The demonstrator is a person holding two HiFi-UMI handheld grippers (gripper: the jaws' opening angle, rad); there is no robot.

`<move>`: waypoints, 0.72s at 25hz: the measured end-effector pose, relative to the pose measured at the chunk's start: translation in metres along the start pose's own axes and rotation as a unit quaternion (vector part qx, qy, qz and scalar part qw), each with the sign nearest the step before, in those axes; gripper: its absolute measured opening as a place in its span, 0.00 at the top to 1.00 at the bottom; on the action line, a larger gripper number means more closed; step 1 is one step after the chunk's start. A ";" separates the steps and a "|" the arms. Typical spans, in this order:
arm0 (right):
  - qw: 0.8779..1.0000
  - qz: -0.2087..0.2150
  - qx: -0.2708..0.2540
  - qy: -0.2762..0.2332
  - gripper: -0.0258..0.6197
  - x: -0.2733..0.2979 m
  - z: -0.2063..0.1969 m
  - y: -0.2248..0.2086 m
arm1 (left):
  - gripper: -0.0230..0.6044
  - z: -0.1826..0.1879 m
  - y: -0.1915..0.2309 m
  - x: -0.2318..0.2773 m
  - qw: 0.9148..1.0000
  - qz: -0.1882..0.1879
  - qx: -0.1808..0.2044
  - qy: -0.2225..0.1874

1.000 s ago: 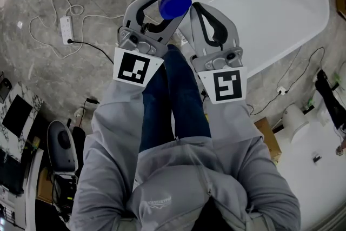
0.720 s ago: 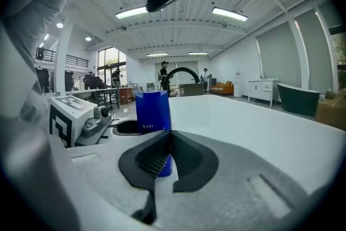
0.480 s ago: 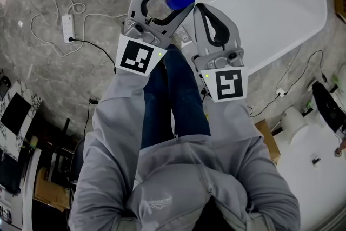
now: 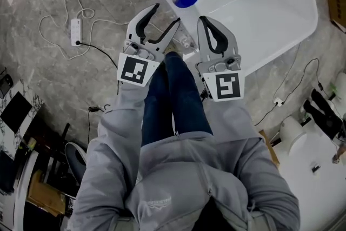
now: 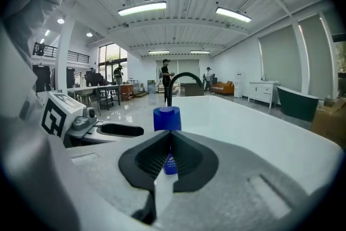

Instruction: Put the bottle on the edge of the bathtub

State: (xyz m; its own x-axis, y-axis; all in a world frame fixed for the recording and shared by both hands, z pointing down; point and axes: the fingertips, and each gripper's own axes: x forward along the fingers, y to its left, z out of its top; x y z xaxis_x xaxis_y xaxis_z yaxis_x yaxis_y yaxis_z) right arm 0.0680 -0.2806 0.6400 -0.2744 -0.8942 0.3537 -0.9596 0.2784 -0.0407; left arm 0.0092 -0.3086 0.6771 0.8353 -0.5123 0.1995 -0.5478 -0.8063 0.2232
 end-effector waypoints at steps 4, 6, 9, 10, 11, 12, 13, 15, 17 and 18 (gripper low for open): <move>1.000 0.003 -0.009 -0.007 0.96 -0.008 0.028 0.016 | 0.90 0.030 0.004 -0.028 0.999 0.038 0.002 -0.003; 1.000 0.005 -0.013 -0.011 0.96 -0.013 0.045 0.024 | 0.92 0.050 0.004 -0.039 0.999 0.048 0.013 -0.005; 1.000 0.009 -0.018 -0.009 0.96 -0.026 0.073 0.039 | 0.95 0.088 0.001 -0.057 0.998 0.061 0.013 -0.005; 1.000 0.008 -0.018 -0.011 0.96 -0.030 0.084 0.043 | 0.95 0.101 0.000 -0.063 0.998 0.063 0.014 -0.007; 1.000 0.006 -0.018 -0.016 0.96 -0.032 0.097 0.045 | 0.95 0.115 0.000 -0.067 0.998 0.067 0.016 -0.009; 1.000 0.003 -0.018 -0.023 0.96 -0.035 0.111 0.046 | 0.96 0.129 -0.001 -0.071 0.997 0.072 0.017 -0.013; 0.999 -0.001 -0.017 -0.029 0.96 -0.039 0.124 0.047 | 0.96 0.142 -0.003 -0.075 0.997 0.078 0.014 -0.019; 0.999 -0.005 -0.011 -0.037 0.96 -0.049 0.149 0.053 | 0.96 0.167 -0.011 -0.089 0.996 0.087 0.009 -0.028; 0.999 -0.003 -0.009 -0.044 0.96 -0.061 0.173 0.062 | 0.96 0.194 -0.021 -0.105 0.995 0.093 0.009 -0.038; 0.999 0.002 -0.011 -0.049 0.96 -0.067 0.185 0.067 | 0.96 0.207 -0.026 -0.112 0.994 0.097 0.009 -0.043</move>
State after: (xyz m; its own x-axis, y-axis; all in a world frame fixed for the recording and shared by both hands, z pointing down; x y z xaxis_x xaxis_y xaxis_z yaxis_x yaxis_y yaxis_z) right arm 0.0105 -0.2673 0.4408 -0.2834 -0.9228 0.2612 -0.9573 0.2883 -0.0202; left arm -0.0607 -0.2910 0.4517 0.7155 -0.6813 0.1546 -0.6986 -0.6948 0.1708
